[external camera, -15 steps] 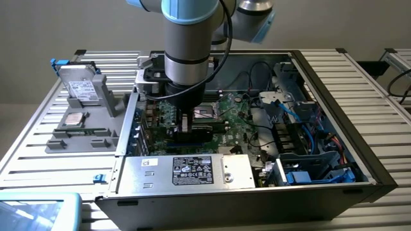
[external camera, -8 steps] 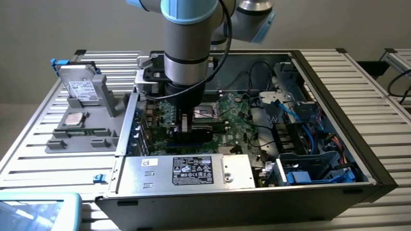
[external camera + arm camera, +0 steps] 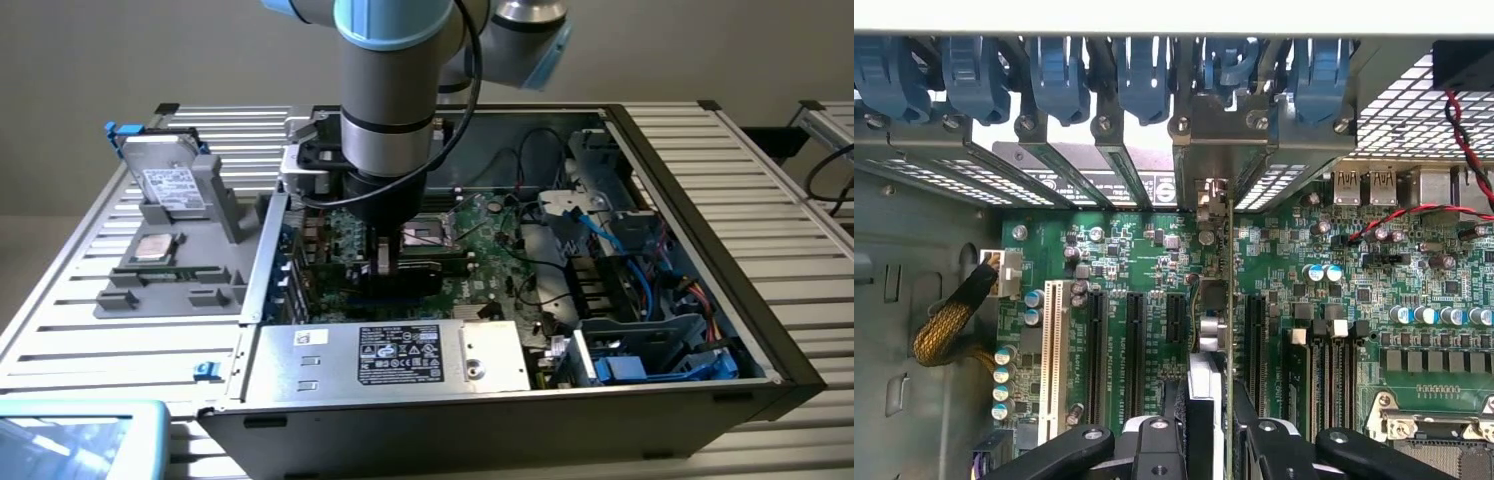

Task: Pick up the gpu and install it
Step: 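Insert the gpu into the slot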

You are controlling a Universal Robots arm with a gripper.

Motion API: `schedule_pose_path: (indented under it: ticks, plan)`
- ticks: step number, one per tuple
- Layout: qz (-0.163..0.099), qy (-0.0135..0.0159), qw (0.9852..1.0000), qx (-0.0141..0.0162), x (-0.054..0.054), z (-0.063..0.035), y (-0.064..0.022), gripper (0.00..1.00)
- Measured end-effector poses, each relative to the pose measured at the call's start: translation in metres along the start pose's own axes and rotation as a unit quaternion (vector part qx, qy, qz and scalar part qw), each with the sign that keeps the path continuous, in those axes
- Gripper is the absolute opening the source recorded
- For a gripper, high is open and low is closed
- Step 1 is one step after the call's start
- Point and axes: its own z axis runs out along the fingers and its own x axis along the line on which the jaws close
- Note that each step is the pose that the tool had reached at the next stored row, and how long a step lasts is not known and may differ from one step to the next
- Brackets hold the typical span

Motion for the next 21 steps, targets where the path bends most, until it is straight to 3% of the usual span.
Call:
schedule_pose_path:
  ticks: [21]
  plan:
    - [0.004,0.0017,1.0000,-0.0005,0.0000,0.0002,-0.0014,0.28]
